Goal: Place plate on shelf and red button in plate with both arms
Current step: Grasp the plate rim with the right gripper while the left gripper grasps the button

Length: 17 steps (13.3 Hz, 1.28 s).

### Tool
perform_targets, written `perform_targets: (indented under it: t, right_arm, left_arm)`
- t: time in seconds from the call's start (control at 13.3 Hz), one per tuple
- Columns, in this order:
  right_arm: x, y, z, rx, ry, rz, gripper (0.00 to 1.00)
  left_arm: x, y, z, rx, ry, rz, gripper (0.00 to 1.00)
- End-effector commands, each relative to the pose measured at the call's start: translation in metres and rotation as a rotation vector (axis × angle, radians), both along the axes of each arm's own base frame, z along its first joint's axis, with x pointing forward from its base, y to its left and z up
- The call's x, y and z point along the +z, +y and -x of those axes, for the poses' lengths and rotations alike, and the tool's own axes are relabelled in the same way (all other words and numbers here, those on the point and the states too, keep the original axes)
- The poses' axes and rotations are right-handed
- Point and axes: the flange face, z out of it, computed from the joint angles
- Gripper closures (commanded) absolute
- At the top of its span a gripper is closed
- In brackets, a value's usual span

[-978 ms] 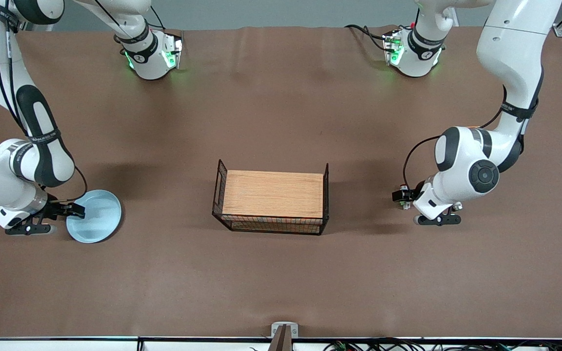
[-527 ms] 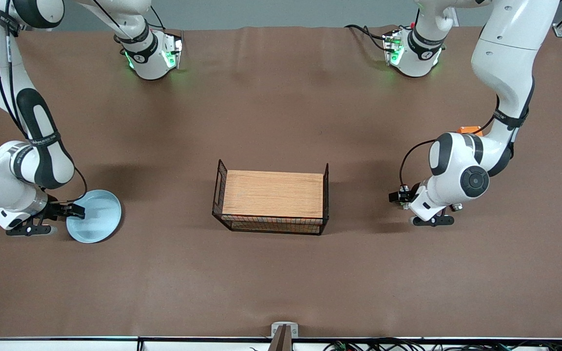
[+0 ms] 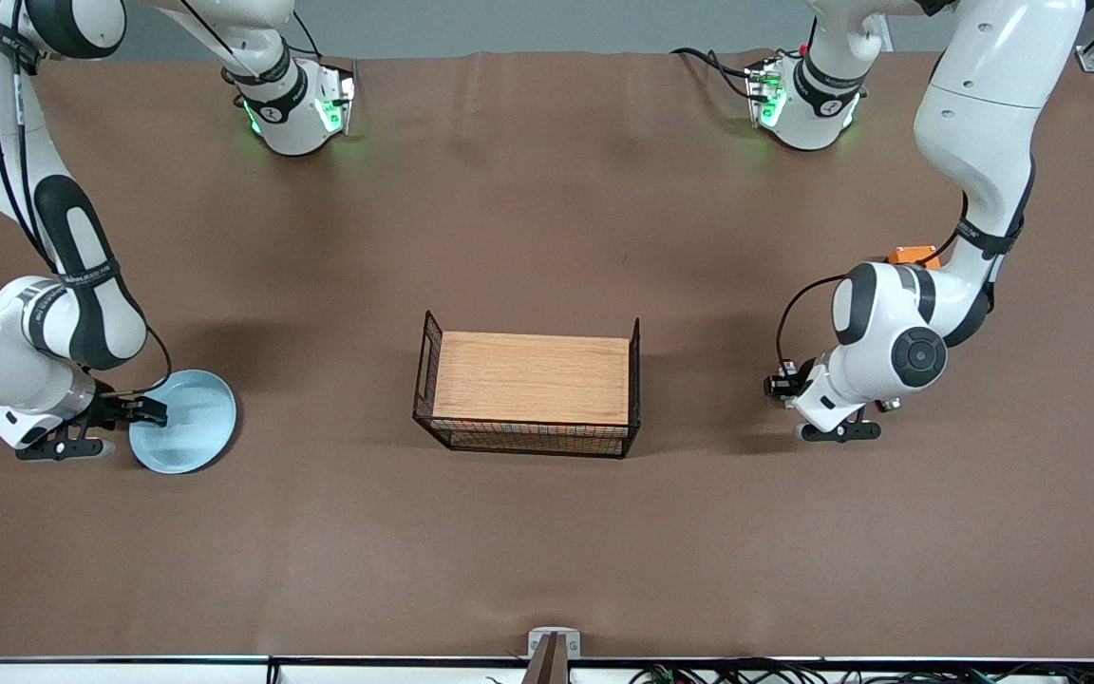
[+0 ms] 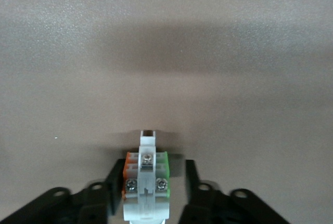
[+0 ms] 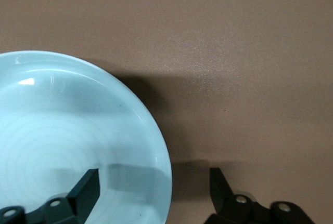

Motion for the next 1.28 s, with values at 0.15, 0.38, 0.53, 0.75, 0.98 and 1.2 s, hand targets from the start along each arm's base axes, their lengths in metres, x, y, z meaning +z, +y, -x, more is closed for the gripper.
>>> perform_targets:
  t: [0.15,0.38,0.53,0.75,0.98,1.2]
  right_arm:
    - [-0.003,-0.005,-0.003,0.049,0.002,-0.017,0.42]
    - [-0.002,-0.006,-0.004,0.047,0.0,-0.018,0.86]
    - [0.001,-0.006,-0.004,0.046,0.024,-0.029,0.99]
    - [0.014,-0.007,-0.013,0.048,0.042,-0.037,1.0]
    - [0.017,-0.005,-0.015,0.044,0.039,-0.042,1.0]
    - [0.029,-0.002,-0.021,0.014,0.061,-0.093,1.0]
  left_arm:
    - [0.005,0.005,-0.003,-0.008,-0.02,-0.012,0.76]
    - [0.012,0.01,-0.007,-0.009,-0.03,-0.013,0.78]
    - [0.025,0.017,-0.011,0.001,-0.05,-0.01,0.78]
    - [0.046,0.023,-0.016,0.01,-0.079,-0.009,0.78]
    - [0.07,0.023,-0.019,0.021,-0.088,-0.012,0.78]
    - [0.09,0.023,-0.026,0.017,-0.039,-0.016,0.78]
